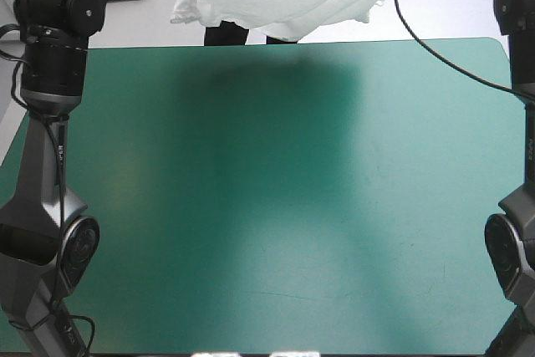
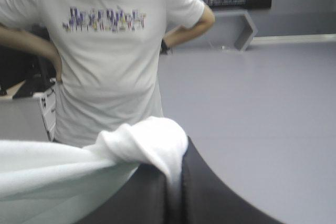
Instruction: Fold the cloth
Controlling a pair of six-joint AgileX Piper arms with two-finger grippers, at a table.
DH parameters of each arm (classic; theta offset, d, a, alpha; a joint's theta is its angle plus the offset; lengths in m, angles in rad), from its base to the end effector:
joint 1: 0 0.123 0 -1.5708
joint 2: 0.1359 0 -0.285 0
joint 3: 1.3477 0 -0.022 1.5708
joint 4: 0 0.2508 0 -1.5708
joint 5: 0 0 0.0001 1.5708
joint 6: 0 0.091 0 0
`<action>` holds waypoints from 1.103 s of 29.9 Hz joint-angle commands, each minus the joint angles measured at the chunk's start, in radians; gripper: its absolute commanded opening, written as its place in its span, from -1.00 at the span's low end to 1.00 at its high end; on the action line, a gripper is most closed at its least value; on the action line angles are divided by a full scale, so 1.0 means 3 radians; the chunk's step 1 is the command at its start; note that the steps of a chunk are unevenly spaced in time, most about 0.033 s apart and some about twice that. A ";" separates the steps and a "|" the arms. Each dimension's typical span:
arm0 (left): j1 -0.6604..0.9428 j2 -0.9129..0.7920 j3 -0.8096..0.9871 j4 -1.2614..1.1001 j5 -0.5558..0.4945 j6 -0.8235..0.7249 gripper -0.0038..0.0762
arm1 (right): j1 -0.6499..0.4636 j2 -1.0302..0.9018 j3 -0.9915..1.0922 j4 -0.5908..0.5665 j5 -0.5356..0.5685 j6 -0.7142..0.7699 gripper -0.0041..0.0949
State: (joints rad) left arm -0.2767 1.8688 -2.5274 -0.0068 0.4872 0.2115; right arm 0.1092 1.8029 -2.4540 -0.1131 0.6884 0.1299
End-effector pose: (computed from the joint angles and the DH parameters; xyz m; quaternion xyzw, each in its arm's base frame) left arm 0.3627 -0.1033 0.5911 0.1469 0.5921 -0.0292 0.7918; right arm 0.3624 0.0332 0.5787 0.0031 0.6882 0.0303 0.7249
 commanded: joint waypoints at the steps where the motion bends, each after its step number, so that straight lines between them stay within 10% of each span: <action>1: 0.0012 -0.0039 -0.0073 -0.0075 0.0448 0.0002 -0.93 | -0.0028 -0.0119 0.0209 -0.0015 -0.0050 -0.0066 -0.94; 14: 0.0012 -0.0037 0.0177 -0.0108 0.2035 -0.0121 -0.93 | -0.0023 -0.0276 0.1247 0.0334 0.0922 -0.0381 -0.94; 33: 0.0004 -0.1262 0.3023 -0.0613 0.2674 -0.0283 -0.93 | -0.0023 -0.1347 0.3655 0.0644 0.1502 -0.0619 -0.94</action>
State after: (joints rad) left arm -0.2755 1.5763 -1.6951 -0.1523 1.2466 0.1377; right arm 0.1092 1.4764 -1.4254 0.0668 1.1291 -0.0442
